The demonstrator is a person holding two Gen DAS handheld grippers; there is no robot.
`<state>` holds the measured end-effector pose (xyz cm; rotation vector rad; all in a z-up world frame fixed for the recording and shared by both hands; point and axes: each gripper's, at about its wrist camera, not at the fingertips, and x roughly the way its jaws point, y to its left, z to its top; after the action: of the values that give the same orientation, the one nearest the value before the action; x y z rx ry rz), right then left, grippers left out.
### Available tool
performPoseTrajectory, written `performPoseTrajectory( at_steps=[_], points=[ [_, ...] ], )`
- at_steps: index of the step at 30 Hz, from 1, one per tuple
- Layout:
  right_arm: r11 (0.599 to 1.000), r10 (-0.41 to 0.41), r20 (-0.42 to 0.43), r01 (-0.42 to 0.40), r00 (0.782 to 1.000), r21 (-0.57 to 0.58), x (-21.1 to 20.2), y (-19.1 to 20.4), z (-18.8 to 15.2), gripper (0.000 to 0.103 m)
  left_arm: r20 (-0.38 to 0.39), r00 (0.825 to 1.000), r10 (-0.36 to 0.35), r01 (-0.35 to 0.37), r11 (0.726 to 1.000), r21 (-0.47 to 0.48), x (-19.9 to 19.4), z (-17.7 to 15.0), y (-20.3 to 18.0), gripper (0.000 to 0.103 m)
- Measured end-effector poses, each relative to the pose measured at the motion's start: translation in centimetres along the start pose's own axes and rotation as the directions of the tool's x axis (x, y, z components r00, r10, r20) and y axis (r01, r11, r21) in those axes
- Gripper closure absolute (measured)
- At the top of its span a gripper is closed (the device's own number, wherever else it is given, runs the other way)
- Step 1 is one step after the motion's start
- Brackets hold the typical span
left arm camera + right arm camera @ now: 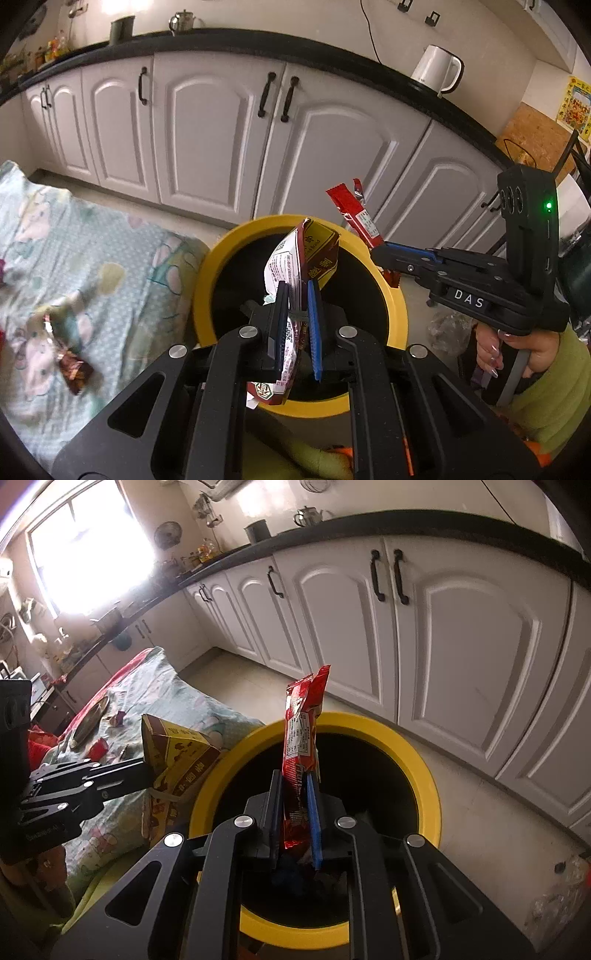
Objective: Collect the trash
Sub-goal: 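Open both tools to drop the wrappers into the bin, then move both open tools back over the table toward the remaining wrappers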
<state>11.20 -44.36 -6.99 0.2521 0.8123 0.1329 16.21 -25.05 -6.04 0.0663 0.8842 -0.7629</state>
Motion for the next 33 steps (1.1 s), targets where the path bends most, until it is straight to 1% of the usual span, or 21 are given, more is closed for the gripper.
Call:
performPoseTrajectory(
  at_steps=[4, 8, 10, 11, 13, 14, 15, 16, 17, 18, 19, 20, 21, 22, 23, 24, 26, 30, 33],
  points=[
    [1.0, -0.005, -0.021, 0.006, 1.0, 0.021, 0.6, -1.1, -0.5, 0.088, -0.02, 1.0, -0.008, 0.008, 1.0, -0.007, 1.4, -0.3, -0.2, 0.097],
    [0.999, -0.008, -0.032, 0.009, 0.999, 0.041, 1.0, -1.8, -0.8, 0.088, -0.027, 1.0, -0.001, 0.0, 1.0, -0.015, 2.2, -0.4, 0.0, 0.097],
    [0.998, -0.01, -0.032, 0.012, 0.999, 0.054, 0.9, -2.3, -1.0, 0.082, -0.029, 0.999, 0.015, -0.016, 1.0, -0.019, 2.5, -0.3, 0.1, 0.096],
    [0.998, -0.011, -0.031, 0.012, 0.999, 0.059, 1.0, -2.5, -1.0, 0.078, -0.029, 0.999, 0.02, -0.021, 0.999, -0.025, 2.6, -0.2, 0.2, 0.094],
    [0.997, -0.015, -0.027, 0.017, 1.0, 0.072, 0.9, -2.8, -1.0, 0.071, -0.028, 0.999, 0.021, -0.022, 0.999, -0.035, 2.6, -0.3, 0.5, 0.075],
    [0.997, -0.018, -0.023, 0.02, 1.0, 0.079, 0.9, -3.0, -1.0, 0.065, -0.024, 0.999, 0.026, -0.027, 0.999, -0.04, 2.5, -0.3, 0.6, 0.062],
    [0.996, -0.022, -0.018, 0.023, 1.0, 0.086, 0.7, -3.0, -1.0, 0.059, -0.02, 0.999, 0.034, -0.034, 0.998, -0.045, 2.4, -0.3, 0.8, 0.06],
    [0.995, -0.024, -0.01, 0.025, 1.0, 0.097, 0.6, -3.3, -1.0, 0.058, -0.019, 0.999, 0.036, -0.037, 0.998, -0.05, 2.3, -0.3, 1.0, 0.059],
    [0.994, -0.026, -0.006, 0.026, 1.0, 0.102, 0.5, -3.3, -1.0, 0.056, -0.017, 0.999, 0.04, -0.041, 0.998, -0.057, 2.2, -0.4, 1.2, 0.056],
    [0.994, -0.03, -0.002, 0.03, 1.0, 0.108, 0.4, -3.4, -0.9, 0.051, -0.011, 0.999, 0.047, -0.048, 0.997, -0.066, 2.0, -0.4, 1.5, 0.048],
    [0.993, -0.035, 0.004, 0.034, 0.999, 0.114, 0.3, -3.5, -0.9, 0.048, -0.006, 0.998, 0.056, -0.057, 0.996, -0.074, 1.8, -0.4, 1.7, 0.044],
    [0.992, -0.037, 0.011, 0.036, 0.999, 0.12, 0.1, -3.5, -0.9, 0.043, 0.0, 0.998, 0.061, -0.061, 0.995, -0.084, 1.5, -0.5, 1.9, 0.037],
    [0.992, -0.039, 0.017, 0.036, 0.999, 0.124, 0.0, -3.6, -0.8, 0.041, 0.008, 0.998, 0.064, -0.063, 0.994, -0.092, 1.2, -0.5, 2.1, 0.03],
    [0.991, -0.041, 0.024, 0.037, 0.999, 0.128, -0.2, -3.6, -0.7, 0.04, 0.014, 0.997, 0.072, -0.07, 0.993, -0.094, 0.9, -0.5, 2.3, 0.027],
    [0.991, -0.045, 0.028, 0.041, 0.999, 0.126, -0.2, -3.4, -0.7, 0.038, 0.023, 0.996, 0.087, -0.084, 0.992, -0.094, 0.5, -0.6, 2.4, 0.019],
    [0.991, -0.051, 0.034, 0.047, 0.998, 0.122, -0.4, -3.3, -0.6, 0.037, 0.031, 0.994, 0.102, -0.099, 0.991, -0.094, 0.2, -0.6, 2.5, 0.015],
    [0.992, -0.057, 0.046, 0.051, 0.997, 0.116, -0.6, -2.9, -0.4, 0.034, 0.044, 0.991, 0.123, -0.118, 0.988, -0.105, -0.6, -0.8, 2.7, 0.011],
    [0.995, -0.056, 0.073, 0.05, 0.996, 0.087, -1.3, -1.8, 0.0, 0.029, 0.08, 0.984, 0.157, -0.147, 0.982, -0.118, -2.3, -1.0, 3.3, 0.011],
    [0.997, -0.049, 0.084, 0.044, 0.995, 0.057, -1.6, -0.5, 0.3, 0.029, 0.101, 0.979, 0.179, -0.165, 0.977, -0.137, -3.5, -1.3, 3.8, 0.011]
  ],
)
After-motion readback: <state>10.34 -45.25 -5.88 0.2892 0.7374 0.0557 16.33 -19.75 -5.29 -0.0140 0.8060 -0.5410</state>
